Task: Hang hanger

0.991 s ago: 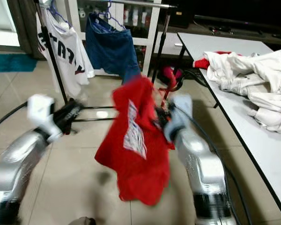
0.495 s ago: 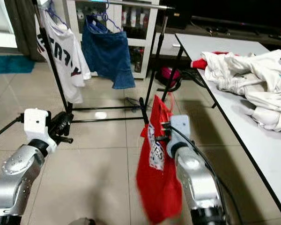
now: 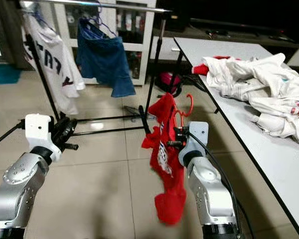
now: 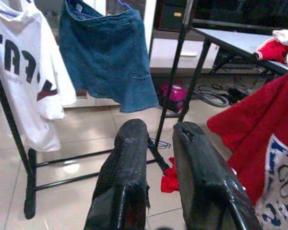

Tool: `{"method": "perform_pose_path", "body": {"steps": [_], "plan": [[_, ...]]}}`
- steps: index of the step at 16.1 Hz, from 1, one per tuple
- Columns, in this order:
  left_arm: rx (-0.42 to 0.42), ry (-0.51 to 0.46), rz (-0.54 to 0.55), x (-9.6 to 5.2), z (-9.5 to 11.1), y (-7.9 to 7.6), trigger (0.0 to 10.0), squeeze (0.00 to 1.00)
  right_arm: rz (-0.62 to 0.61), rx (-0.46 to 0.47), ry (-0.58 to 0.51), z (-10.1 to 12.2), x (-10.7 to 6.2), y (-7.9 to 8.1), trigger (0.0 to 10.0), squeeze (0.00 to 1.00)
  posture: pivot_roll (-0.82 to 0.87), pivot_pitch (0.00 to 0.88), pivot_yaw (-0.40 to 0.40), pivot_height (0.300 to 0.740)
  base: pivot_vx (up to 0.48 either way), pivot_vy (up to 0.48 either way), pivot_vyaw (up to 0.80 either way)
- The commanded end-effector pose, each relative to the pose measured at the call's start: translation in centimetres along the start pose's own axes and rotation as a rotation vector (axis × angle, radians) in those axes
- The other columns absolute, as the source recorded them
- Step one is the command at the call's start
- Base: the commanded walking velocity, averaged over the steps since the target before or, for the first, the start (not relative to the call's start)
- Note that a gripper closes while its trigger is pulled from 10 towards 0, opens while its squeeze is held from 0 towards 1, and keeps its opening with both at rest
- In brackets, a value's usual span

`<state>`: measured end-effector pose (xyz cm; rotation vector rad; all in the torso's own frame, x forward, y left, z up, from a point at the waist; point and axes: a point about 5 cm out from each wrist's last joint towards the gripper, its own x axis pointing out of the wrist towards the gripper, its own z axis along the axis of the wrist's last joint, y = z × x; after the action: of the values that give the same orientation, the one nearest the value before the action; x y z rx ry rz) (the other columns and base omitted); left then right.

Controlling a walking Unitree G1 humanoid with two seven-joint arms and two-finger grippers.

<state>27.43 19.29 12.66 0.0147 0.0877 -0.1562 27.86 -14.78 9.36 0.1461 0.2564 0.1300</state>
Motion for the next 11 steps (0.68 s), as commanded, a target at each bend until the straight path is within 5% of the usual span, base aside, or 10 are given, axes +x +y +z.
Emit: {"method": "perform_pose_path", "body": {"steps": [1, 11], "plan": [[-0.003, 0.001, -0.010, 0.38, 0.09, -0.53, 10.0, 0.00, -0.017, 0.005, -0.055, 0.92, -0.08, -0.47, 10.0, 0.00, -0.09, 0.000, -0.088, 0.740, 0.341, 0.000, 0.00], [0.013, -0.006, -0.031, 0.54, 0.14, -1.09, 10.0, 0.00, -0.017, 0.003, -0.074, 1.13, 0.31, -0.63, 10.0, 0.00, -0.08, 0.000, -0.090, 0.740, 0.355, 0.000, 0.00]]}}
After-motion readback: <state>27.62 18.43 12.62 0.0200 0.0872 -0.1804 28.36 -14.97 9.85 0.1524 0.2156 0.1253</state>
